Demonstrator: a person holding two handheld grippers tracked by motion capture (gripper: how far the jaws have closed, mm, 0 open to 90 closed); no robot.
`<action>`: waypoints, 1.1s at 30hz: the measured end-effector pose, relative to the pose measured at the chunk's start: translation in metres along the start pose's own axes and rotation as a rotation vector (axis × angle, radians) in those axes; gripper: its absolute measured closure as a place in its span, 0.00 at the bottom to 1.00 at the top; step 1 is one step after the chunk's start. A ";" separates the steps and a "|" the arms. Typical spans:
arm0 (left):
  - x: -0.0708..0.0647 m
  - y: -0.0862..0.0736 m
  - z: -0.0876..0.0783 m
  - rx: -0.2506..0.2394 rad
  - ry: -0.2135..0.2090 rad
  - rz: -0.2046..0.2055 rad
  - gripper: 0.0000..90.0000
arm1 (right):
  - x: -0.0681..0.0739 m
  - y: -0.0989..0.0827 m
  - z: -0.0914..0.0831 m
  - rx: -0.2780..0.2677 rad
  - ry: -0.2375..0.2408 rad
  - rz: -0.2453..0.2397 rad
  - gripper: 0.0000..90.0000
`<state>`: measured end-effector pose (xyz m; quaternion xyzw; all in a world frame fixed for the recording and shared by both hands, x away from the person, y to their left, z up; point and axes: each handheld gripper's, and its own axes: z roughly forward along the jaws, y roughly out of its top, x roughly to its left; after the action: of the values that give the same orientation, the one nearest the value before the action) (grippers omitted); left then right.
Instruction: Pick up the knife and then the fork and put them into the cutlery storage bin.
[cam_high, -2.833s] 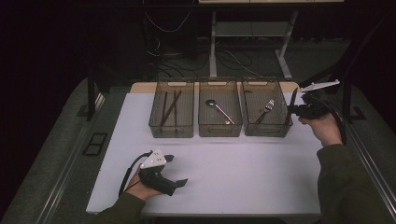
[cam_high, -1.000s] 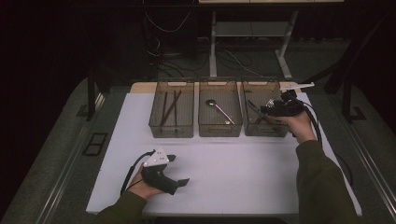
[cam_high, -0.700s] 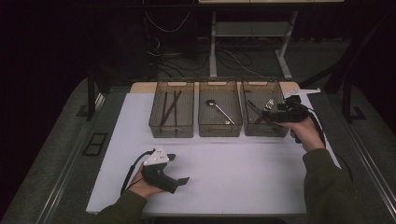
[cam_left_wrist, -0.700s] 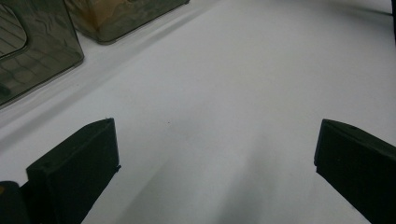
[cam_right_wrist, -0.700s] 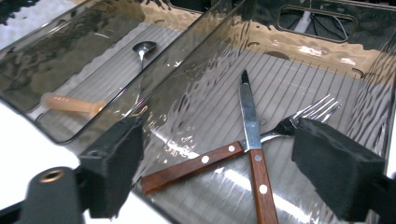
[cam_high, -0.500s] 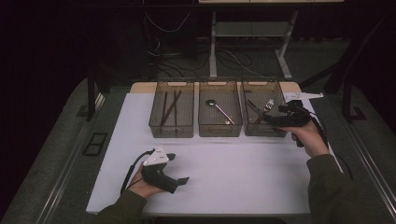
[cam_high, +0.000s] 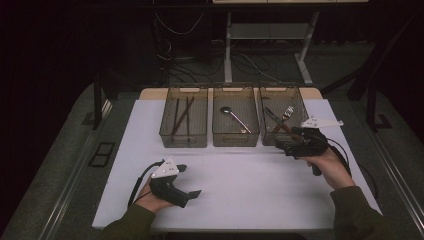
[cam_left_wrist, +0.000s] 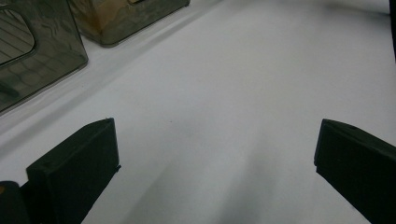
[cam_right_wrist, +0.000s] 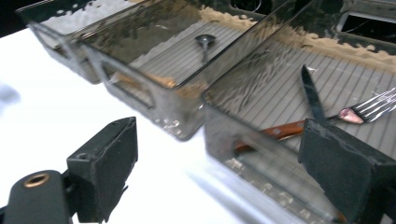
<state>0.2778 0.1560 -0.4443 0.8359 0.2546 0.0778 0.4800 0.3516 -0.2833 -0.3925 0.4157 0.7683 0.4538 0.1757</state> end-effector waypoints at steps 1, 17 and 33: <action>0.000 0.000 0.000 -0.001 -0.001 0.001 0.00 | 0.003 -0.003 -0.002 -0.003 0.000 -0.005 0.14; -0.003 0.001 -0.003 -0.005 0.006 0.012 0.00 | 0.033 -0.057 -0.016 0.039 0.039 -0.029 0.14; -0.005 0.001 -0.004 0.004 -0.001 0.021 0.00 | 0.049 -0.089 -0.033 0.056 0.089 -0.046 0.14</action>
<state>0.2724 0.1558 -0.4407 0.8396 0.2458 0.0818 0.4775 0.2578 -0.2840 -0.4449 0.3819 0.7972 0.4460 0.1401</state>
